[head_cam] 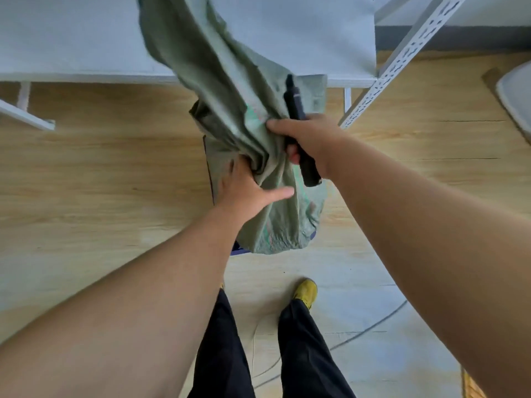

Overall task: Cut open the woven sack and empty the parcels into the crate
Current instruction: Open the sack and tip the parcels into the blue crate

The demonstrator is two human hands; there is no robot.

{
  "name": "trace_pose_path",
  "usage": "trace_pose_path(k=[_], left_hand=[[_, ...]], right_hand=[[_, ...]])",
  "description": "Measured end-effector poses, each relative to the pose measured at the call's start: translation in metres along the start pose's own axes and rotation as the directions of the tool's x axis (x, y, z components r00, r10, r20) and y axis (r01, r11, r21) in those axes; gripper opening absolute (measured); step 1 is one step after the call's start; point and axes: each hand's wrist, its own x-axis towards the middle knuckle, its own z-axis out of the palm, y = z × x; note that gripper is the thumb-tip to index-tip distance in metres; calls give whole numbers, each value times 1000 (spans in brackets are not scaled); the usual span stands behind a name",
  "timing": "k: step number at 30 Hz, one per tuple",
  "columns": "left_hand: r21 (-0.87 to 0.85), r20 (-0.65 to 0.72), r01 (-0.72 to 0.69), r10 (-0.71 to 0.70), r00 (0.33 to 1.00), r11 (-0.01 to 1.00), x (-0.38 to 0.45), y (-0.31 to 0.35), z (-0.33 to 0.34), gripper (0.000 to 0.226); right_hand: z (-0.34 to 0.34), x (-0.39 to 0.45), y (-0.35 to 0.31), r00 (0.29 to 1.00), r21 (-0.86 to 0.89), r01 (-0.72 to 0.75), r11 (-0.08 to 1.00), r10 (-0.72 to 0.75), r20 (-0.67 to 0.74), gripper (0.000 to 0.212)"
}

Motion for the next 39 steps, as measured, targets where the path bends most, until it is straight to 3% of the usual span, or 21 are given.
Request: trace_pose_path(k=[3,5,7,10,13,15,17,19,21,23,27,31,33,35,37,39], left_hand=[[-343,-100,168,-214,972,924,24,19,7,57],[-428,-104,205,-273,956,880,30,21,0,49],[-434,-71,224,-281,957,873,25,13,-8,44],[-524,-14,238,-287,958,818,29,10,-26,48],[-706,-87,173,-327,941,686,37,24,-46,64],[-689,-126,152,-323,938,709,36,21,-47,61],[-671,-56,198,-315,948,715,33,19,-45,57],[-738,9,217,-312,950,639,33,24,-49,59],[-722,0,227,-327,945,654,34,22,-50,55],[-649,25,320,-401,916,690,31,8,-48,48],[-640,199,475,-467,862,604,31,1,-56,40],[-574,288,509,-424,859,642,29,18,-66,32],[-629,278,442,-346,896,640,24,20,-67,36],[-709,190,273,-196,962,650,15,12,-67,61],[-503,92,141,-109,990,853,-3,0,-58,100],[-239,100,90,-68,993,967,-18,-14,-40,115]], right_hand=[[-3,-2,-4,985,-200,168,965,-173,-6,29],[-12,3,-6,958,-382,203,902,-263,-112,54],[-17,5,-4,972,-478,132,869,-208,-111,72],[-2,8,-2,997,-442,57,895,-76,-25,56],[17,8,-14,988,-229,62,971,-92,-122,37],[21,8,-19,991,-242,50,969,-78,-105,34],[22,5,-18,994,-338,10,941,-47,-101,32],[21,4,-18,981,-231,53,972,-94,-170,28],[20,5,-17,969,-167,95,981,-129,-210,29],[20,2,-10,984,-248,34,968,-76,-163,36],[22,-6,14,974,-320,99,942,-158,-164,52],[32,-19,29,994,-265,85,961,-64,87,38],[30,-22,29,997,-246,59,967,-45,65,33],[25,-21,27,997,-216,-9,976,-8,-80,32],[22,-22,26,980,-143,-76,987,48,-193,27],[24,-24,24,980,-120,-110,987,88,-177,23]])
